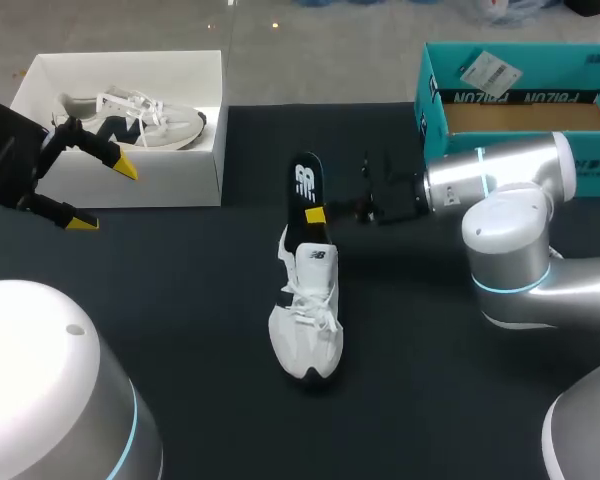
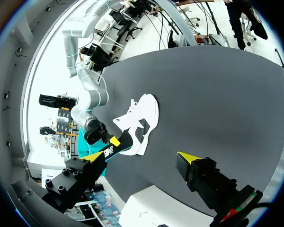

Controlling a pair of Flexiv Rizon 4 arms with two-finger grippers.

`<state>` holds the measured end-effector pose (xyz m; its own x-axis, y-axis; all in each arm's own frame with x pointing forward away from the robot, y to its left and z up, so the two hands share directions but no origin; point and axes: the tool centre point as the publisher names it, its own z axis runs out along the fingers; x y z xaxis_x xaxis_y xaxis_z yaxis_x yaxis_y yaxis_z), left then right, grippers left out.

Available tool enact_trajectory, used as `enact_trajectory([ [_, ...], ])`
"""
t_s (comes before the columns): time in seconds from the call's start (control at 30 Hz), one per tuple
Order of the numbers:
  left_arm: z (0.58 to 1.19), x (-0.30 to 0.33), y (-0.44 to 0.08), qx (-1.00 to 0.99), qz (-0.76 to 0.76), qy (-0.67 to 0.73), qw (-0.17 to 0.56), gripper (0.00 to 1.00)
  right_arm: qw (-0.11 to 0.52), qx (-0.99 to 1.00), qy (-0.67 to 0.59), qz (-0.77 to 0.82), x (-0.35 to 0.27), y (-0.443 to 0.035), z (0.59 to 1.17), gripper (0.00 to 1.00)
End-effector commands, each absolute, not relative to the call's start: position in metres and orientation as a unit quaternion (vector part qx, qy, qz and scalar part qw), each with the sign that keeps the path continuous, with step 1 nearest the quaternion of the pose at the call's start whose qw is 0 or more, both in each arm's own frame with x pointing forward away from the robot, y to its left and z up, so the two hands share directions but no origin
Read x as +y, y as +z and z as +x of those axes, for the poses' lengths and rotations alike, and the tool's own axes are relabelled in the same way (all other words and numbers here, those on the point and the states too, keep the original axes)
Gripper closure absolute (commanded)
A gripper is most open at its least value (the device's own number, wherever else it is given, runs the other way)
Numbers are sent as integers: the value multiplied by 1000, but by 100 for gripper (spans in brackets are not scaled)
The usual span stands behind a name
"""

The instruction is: Take the shoe out of the shoebox, open the shoe tongue, remove and reinsert the insole, then place the shoe into the shoebox

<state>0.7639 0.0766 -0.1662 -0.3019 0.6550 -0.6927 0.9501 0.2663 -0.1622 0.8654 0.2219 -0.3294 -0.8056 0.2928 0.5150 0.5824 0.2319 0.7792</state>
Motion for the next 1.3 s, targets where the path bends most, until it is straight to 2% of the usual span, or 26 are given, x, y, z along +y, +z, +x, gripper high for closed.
enact_trajectory([
  [0.03,764,76,-166,754,533,-287,255,0,134,-778,-542,-290,220,-337,856,100],
  [0.33,764,76,-166,754,533,-287,255,0,156,-785,-524,-292,221,-352,843,100],
  [0.37,764,76,-166,754,533,-287,255,0,157,-785,-524,-292,222,-352,844,89],
  [0.4,764,76,-166,754,533,-287,255,0,154,-785,-525,-290,222,-350,846,63],
  [0.43,764,76,-166,754,533,-287,255,0,152,-783,-529,-290,222,-347,848,53],
  [0.47,764,76,-166,754,533,-287,255,0,147,-782,-532,-289,222,-344,850,36],
  [0.5,764,76,-166,754,533,-287,255,0,143,-781,-536,-287,223,-340,854,32],
  [0.53,764,76,-166,754,533,-287,255,0,140,-779,-540,-286,223,-336,857,22],
  [0.57,764,76,-166,754,533,-287,255,0,136,-779,-542,-284,224,-333,860,21],
  [0.6,764,76,-166,754,533,-287,255,0,134,-778,-545,-282,225,-329,863,26],
  [0.67,764,76,-166,754,533,-287,255,0,128,-778,-548,-279,226,-324,869,49],
  [0.73,764,76,-166,754,533,-287,255,0,124,-778,-550,-277,227,-320,873,66],
  [0.8,764,76,-166,754,533,-287,255,0,123,-778,-551,-276,227,-319,874,100],
  [1.3,764,76,-166,754,533,-287,255,0,155,-782,-530,-287,226,-345,849,100],
])
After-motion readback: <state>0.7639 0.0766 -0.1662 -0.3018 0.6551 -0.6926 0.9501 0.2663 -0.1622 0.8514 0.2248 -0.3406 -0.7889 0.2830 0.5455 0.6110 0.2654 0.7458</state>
